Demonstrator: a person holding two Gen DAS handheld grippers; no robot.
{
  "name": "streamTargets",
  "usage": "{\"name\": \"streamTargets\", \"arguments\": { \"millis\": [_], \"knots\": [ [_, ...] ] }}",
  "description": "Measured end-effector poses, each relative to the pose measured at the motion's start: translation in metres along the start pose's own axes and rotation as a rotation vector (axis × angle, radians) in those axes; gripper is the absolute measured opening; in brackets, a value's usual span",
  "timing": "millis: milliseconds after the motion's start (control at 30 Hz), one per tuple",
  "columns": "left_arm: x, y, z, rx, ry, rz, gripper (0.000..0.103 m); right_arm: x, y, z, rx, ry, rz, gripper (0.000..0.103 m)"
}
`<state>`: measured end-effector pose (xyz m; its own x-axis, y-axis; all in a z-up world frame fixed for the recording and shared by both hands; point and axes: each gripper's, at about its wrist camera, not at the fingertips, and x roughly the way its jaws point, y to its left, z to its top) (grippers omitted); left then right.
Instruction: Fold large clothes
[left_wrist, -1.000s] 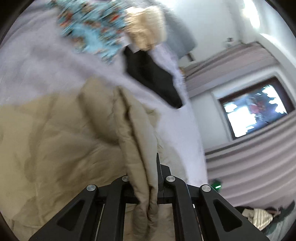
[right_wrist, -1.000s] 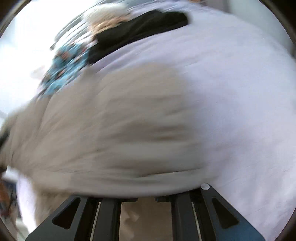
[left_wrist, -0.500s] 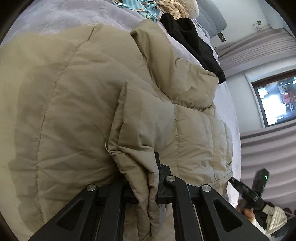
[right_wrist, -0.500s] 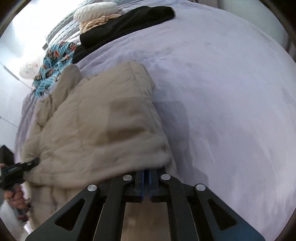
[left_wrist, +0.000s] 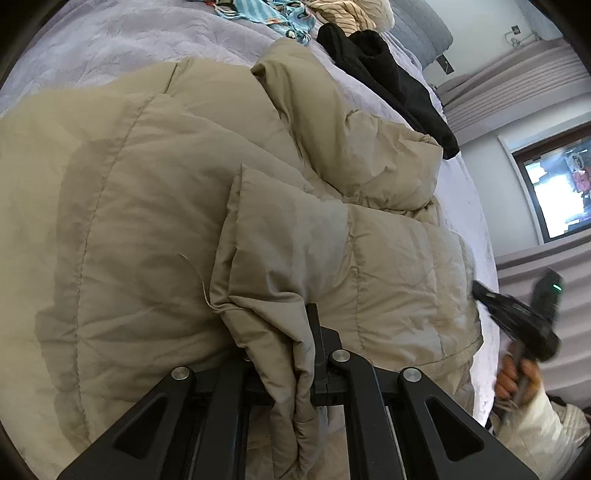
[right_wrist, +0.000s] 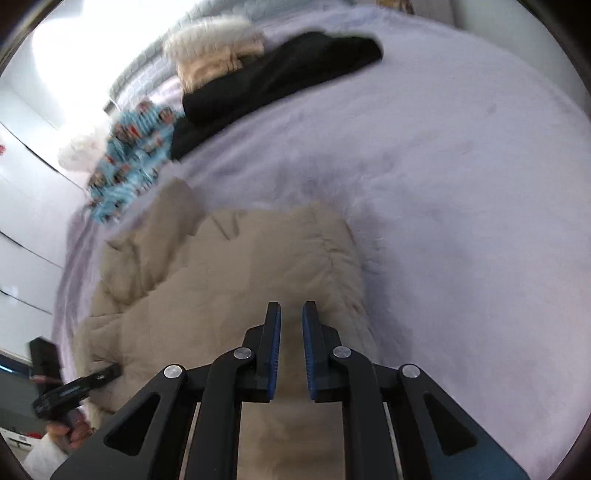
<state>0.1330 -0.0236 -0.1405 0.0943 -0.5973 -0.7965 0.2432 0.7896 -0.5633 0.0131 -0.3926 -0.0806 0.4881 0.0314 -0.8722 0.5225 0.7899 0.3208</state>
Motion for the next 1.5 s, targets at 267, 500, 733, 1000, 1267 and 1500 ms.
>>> {"name": "streamTargets", "arguments": {
  "millis": [267, 500, 733, 1000, 1267, 1500],
  "knots": [
    [-0.067, 0.0, 0.004, 0.064, -0.095, 0.214, 0.01, 0.03, -0.014, -0.013, 0.019, 0.038, -0.021, 0.008],
    [-0.063, -0.048, 0.012, 0.177, -0.11, 0.11, 0.01, 0.027, -0.007, -0.015, 0.0, 0.021, -0.047, 0.013],
    [-0.001, -0.014, -0.004, 0.134, -0.081, 0.168, 0.009, 0.03, -0.016, -0.015, -0.035, 0.006, -0.039, 0.012],
    [-0.017, -0.015, 0.0, 0.115, -0.076, 0.216, 0.009, 0.012, -0.041, -0.016, 0.016, 0.006, -0.108, 0.018],
    [-0.067, -0.042, -0.031, 0.196, -0.141, 0.458, 0.009, -0.039, -0.071, -0.045, 0.143, 0.016, -0.085, 0.06],
    [-0.095, -0.041, -0.075, 0.126, -0.149, 0.527, 0.01, -0.062, -0.062, -0.089, 0.163, 0.078, 0.008, 0.076]
  ]
}}
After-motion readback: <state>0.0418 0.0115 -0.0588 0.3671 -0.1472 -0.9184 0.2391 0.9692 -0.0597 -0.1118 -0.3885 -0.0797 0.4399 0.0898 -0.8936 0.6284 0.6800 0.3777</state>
